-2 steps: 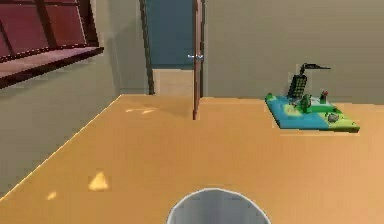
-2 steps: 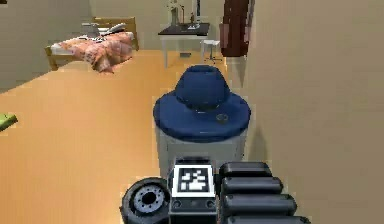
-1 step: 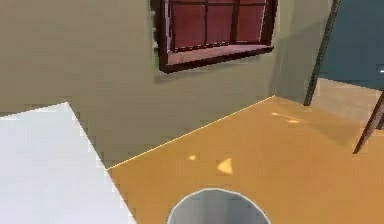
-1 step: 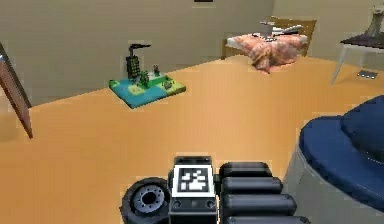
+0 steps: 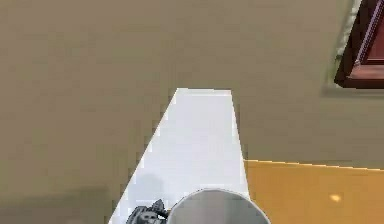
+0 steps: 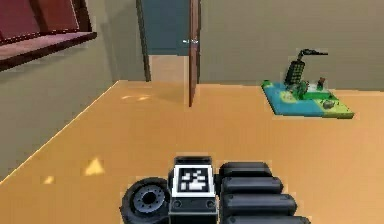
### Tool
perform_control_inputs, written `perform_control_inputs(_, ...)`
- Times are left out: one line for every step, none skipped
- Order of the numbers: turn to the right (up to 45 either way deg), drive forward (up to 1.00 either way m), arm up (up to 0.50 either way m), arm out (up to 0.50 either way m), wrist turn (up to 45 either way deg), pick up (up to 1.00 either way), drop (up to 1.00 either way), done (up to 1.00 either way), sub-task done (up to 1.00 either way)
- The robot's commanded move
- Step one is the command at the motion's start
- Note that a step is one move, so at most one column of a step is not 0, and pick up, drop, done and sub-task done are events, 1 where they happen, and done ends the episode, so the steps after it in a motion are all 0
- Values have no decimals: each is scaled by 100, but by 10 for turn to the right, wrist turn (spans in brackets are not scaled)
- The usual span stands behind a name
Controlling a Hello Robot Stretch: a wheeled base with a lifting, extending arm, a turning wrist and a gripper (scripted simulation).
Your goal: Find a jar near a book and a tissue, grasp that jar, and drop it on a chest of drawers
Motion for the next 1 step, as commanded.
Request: perform_control_inputs(-450, 0, 0, 0, 0, 0, 0, 0, 0)
